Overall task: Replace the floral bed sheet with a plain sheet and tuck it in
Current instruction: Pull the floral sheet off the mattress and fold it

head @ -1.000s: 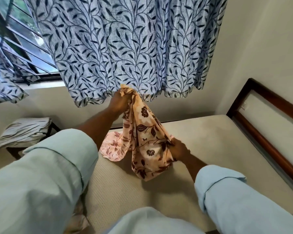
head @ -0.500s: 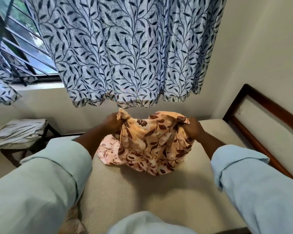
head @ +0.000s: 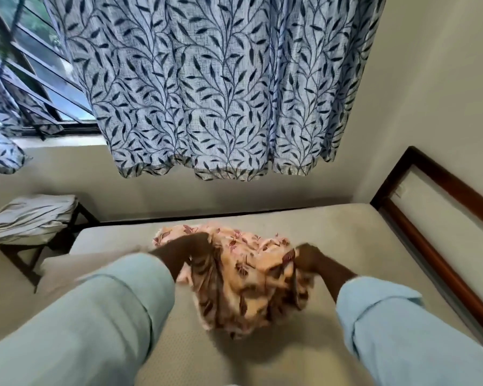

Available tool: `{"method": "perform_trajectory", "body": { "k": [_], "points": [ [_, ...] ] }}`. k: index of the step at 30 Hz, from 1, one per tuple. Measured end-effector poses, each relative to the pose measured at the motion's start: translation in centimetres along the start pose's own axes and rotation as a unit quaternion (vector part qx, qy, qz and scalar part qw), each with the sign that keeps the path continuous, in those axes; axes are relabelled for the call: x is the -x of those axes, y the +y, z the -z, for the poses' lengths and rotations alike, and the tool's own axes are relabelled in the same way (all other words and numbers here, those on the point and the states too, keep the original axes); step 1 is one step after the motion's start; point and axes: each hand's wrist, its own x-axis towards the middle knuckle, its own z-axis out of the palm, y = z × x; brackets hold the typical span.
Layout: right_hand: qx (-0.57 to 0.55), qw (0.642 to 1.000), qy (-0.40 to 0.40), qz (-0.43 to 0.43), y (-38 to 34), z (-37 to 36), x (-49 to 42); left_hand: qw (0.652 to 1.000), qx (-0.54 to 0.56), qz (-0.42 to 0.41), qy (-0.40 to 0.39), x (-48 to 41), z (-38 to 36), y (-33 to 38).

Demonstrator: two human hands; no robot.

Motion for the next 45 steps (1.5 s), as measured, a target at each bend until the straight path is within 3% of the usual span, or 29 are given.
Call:
{"method": "perform_trajectory", "body": {
  "k": [2,4,6,7,9,11,14,17,20,23,25,30,34,37,39,41,43,45],
  "points": [
    [-0.079,0.979,0.189,0.006,-2.9,8.8,-0.5,0.966,0.163,-0.048,0.196,0.5,7.0,4.1],
    [-0.147,0.91,0.387,0.035,-6.9,19.3,0.7,0.865,0.288,-0.067,0.405,2.1,16.3,9.1],
    [-0.174,0.814,0.545,0.097,-11.3,28.7,3.7,0.741,0.377,-0.141,0.537,5.8,24.9,13.9],
    [-0.178,0.764,0.61,0.116,-13.3,32.8,5.5,0.685,0.411,-0.188,0.571,8.2,28.3,16.2],
    [-0.195,0.677,0.699,0.123,-16.4,38.9,8.1,0.61,0.429,-0.25,0.617,13.0,33.4,20.2],
    [-0.17,0.642,0.737,0.128,-17.3,41.1,9.1,0.558,0.41,-0.278,0.666,15.5,35.7,22.1],
    [-0.109,0.64,0.733,0.201,-16.3,39.3,10.2,0.524,0.398,-0.31,0.687,16.3,35.1,22.1],
    [-0.119,0.697,0.667,0.234,-13.7,35.4,9.2,0.577,0.366,-0.291,0.67,14.3,30.5,19.9],
    [-0.156,0.736,0.64,0.157,-10.6,32.1,7.8,0.667,0.325,-0.232,0.629,11.4,25.1,15.6],
    [-0.041,0.782,0.608,0.133,-8.7,30.3,6.8,0.719,0.291,-0.165,0.609,9.5,21.6,11.3],
    [-0.006,0.78,0.614,0.117,-8.3,29.7,5.9,0.725,0.285,-0.145,0.61,9.9,20.9,10.6],
    [-0.171,0.735,0.648,0.098,-10.7,28.2,6.2,0.705,0.318,-0.185,0.607,11.6,21.6,10.7],
    [-0.253,0.787,0.55,0.114,-10.4,25.8,4.7,0.726,0.287,-0.182,0.598,11.8,19.3,8.8],
    [-0.266,0.872,0.387,0.134,-7.6,22.5,2.5,0.827,0.236,-0.187,0.474,9.6,15.0,5.1],
    [-0.224,0.935,0.235,0.142,-4.9,19.0,1.2,0.908,0.206,-0.184,0.314,7.5,11.3,2.1],
    [-0.137,0.982,0.078,0.103,-1.8,15.0,-0.6,0.973,0.167,-0.119,0.109,5.0,7.5,-1.2],
    [0.022,0.999,-0.004,0.033,0.1,12.1,-1.5,0.991,0.13,-0.016,-0.039,2.2,4.2,-3.9],
    [0.136,0.99,-0.044,-0.005,1.2,10.3,-2.6,0.994,0.077,0.047,-0.068,0.9,2.3,-4.8]
  ]
}}
